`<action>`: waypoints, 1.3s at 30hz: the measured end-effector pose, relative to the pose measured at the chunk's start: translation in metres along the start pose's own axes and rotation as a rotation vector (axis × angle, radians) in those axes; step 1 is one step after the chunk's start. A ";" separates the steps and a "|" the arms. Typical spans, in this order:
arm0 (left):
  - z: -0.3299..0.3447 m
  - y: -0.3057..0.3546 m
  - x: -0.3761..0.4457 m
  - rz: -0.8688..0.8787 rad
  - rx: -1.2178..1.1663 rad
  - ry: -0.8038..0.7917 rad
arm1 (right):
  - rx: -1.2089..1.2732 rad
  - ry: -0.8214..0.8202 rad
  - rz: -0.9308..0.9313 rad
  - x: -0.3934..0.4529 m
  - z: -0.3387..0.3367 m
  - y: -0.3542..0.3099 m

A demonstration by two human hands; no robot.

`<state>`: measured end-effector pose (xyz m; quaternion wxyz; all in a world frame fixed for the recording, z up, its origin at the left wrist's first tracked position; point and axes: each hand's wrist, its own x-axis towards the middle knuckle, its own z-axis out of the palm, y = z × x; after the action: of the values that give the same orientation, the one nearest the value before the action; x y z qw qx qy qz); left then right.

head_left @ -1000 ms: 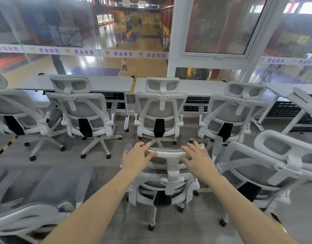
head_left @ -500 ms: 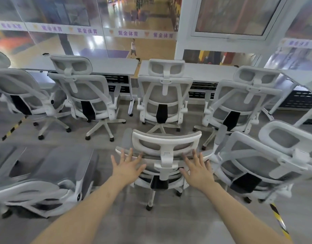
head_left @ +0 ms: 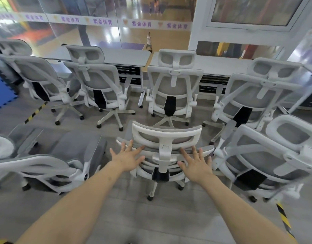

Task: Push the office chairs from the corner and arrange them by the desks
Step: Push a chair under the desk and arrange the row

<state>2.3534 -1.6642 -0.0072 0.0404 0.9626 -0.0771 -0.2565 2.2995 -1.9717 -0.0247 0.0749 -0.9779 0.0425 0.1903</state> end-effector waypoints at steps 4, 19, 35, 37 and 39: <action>0.012 -0.013 -0.022 0.003 -0.020 -0.020 | -0.004 -0.007 -0.017 -0.021 0.008 -0.010; 0.053 -0.059 -0.088 0.079 -0.047 -0.045 | 0.057 0.037 0.009 -0.111 0.059 -0.048; 0.081 -0.039 -0.143 0.109 -0.049 -0.043 | 0.088 -0.043 0.052 -0.173 0.073 -0.037; 0.082 -0.040 -0.145 0.107 -0.051 -0.046 | 0.084 -0.047 0.048 -0.175 0.072 -0.036; 0.082 -0.038 -0.146 0.106 -0.051 -0.048 | 0.079 -0.048 0.046 -0.174 0.072 -0.033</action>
<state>2.1920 -1.6055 -0.0118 0.0769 0.9493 -0.1225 -0.2791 2.1158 -1.9177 -0.0199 0.1100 -0.9682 0.0707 0.2135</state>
